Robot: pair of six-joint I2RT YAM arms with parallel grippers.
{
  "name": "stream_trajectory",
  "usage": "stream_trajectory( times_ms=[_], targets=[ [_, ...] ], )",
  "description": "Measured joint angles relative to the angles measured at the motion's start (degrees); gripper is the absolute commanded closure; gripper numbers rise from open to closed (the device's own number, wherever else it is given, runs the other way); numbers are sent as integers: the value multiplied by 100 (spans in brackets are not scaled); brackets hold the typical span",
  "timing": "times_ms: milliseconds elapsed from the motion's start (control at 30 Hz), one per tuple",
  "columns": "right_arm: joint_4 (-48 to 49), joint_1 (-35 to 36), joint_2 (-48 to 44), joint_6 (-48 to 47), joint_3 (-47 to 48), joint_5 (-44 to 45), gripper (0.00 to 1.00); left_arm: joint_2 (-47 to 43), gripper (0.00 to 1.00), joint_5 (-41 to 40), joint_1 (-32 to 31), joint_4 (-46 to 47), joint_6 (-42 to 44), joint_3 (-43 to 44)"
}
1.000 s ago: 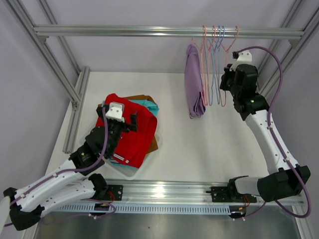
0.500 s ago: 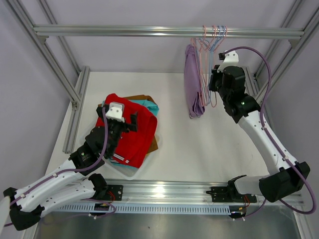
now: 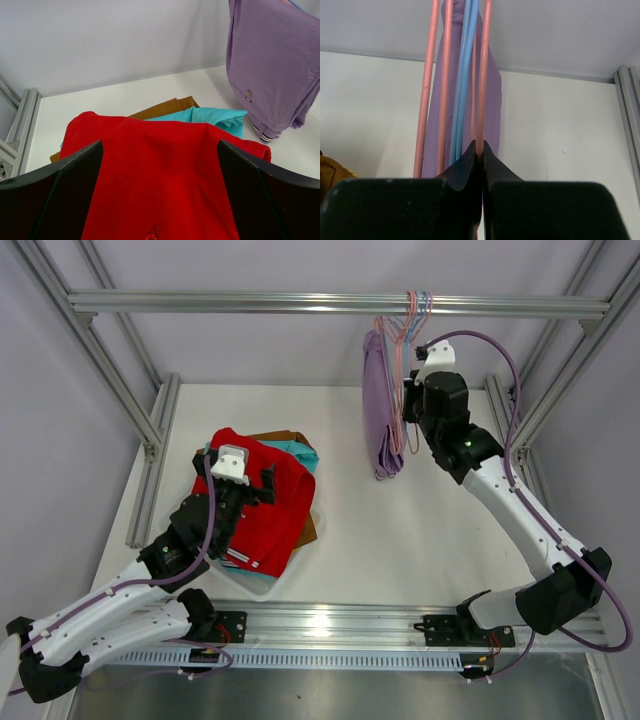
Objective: Remove the trousers from the hanger
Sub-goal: Place the hanger at the clothesline, then pick up the hanger from the clothesline.
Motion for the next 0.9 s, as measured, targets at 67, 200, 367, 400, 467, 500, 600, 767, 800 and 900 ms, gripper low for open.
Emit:
stream_trajectory(
  times_ms=[67,200,367,400,467,500,600,767,800,900],
  targets=[
    [-2,42,28,-4,24,28,100,0,1,0,0,-2,0,0],
    [-4,72,28,-20,24,101,100,0,1,0,0,-2,0,0],
    [-142,90,17,-92,24,142,68,0,1,0,0,-2,0,0],
    [-227,103,4,-101,24,146,56,0,1,0,0,-2,0,0],
    [-387,127,-48,-136,24,166,48,0,0,0,0,0,0,0],
    [-446,131,-98,-144,24,175,45,0,1,0,0,-2,0,0],
    [-643,138,-409,-153,31,251,38,0,1,4,0,-2,0,2],
    [-793,166,-1012,-125,345,295,37,2,1,11,0,-2,0,4],
    [-813,188,-1106,-111,463,293,37,2,0,11,0,-2,0,4],
    [-809,328,-1305,-83,782,293,39,2,0,11,0,-2,0,4]
  ],
)
